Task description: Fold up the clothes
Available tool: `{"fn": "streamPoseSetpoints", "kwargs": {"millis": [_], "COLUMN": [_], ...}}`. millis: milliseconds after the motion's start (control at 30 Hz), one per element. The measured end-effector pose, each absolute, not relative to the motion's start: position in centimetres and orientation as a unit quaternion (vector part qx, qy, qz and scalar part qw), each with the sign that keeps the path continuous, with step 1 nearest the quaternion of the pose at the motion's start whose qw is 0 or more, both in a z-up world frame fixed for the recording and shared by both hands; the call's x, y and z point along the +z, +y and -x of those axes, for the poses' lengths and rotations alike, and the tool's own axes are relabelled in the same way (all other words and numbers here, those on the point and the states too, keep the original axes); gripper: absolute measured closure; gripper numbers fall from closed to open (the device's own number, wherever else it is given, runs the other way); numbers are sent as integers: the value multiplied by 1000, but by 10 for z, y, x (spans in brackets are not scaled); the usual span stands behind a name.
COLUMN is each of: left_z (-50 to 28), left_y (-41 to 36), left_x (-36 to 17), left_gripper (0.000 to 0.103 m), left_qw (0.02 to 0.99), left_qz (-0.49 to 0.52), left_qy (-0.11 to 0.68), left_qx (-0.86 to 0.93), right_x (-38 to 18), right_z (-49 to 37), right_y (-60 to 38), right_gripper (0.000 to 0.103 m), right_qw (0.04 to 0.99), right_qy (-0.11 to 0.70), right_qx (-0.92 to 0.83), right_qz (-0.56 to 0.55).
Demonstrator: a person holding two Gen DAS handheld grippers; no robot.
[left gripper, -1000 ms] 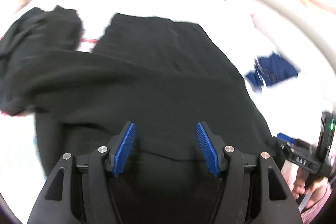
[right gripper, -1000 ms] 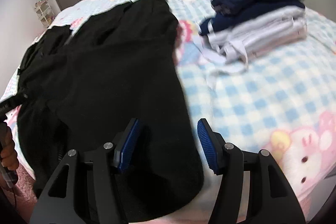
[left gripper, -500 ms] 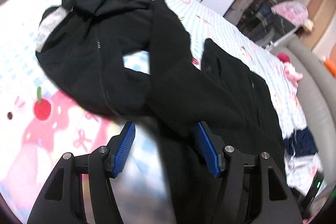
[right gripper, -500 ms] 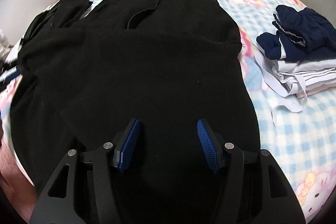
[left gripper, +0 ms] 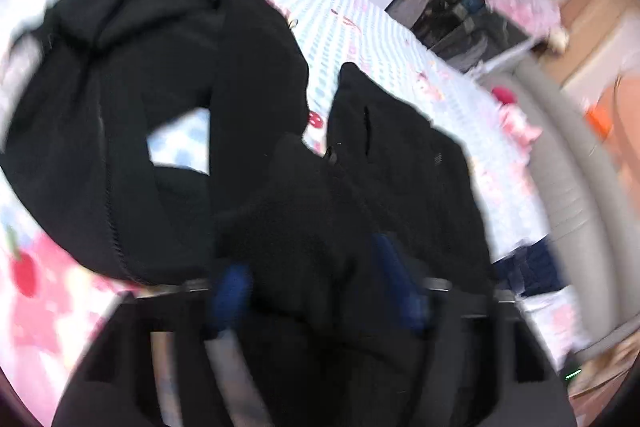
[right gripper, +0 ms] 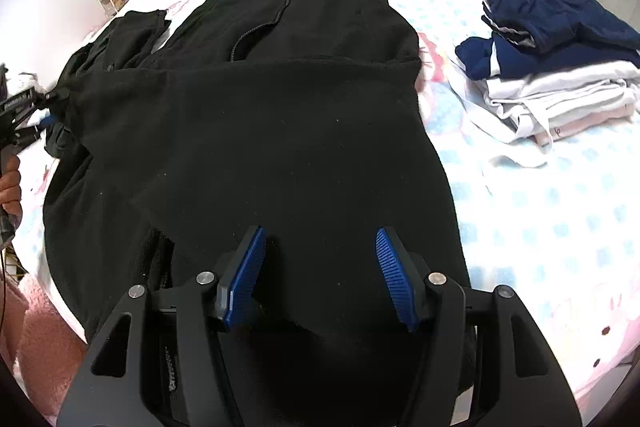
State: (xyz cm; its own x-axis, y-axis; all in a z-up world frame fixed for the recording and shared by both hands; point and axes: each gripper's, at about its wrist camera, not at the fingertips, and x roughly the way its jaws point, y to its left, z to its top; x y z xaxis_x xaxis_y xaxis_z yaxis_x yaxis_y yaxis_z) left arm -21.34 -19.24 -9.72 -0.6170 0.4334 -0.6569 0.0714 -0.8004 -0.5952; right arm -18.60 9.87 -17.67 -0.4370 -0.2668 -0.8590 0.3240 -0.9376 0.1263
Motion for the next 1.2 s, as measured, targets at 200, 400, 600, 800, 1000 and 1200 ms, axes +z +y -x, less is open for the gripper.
{"fn": "streamPoseSetpoints", "kwargs": {"millis": [200,400,600,800,1000,1200], "left_z": [223,228,218,188,169,159], "left_y": [-186,-177,-138,-6,129,119], "left_x": [-86,-100,-78,-42,-89,-106], "left_gripper": [87,85,93,94,91,60], "left_qw": [78,64,58,198,352,385], "left_qz": [417,460,406,385,466,508], "left_qy": [-247,-195,-110,-28,-2,-88], "left_qx": [871,864,905,901,812,765], "right_x": [-172,-172,-160,-145,-148,-149], "right_z": [184,186,185,179,170,168], "right_y": [100,95,103,125,155,160], "right_gripper": [44,44,44,44,44,43], "right_qw": [177,176,172,142,130,185], "right_qy": [30,40,11,12,-20,-54], "right_qx": [-845,-846,-856,-871,-870,-860], "right_qz": [-503,-501,-487,-471,-474,-472]}}
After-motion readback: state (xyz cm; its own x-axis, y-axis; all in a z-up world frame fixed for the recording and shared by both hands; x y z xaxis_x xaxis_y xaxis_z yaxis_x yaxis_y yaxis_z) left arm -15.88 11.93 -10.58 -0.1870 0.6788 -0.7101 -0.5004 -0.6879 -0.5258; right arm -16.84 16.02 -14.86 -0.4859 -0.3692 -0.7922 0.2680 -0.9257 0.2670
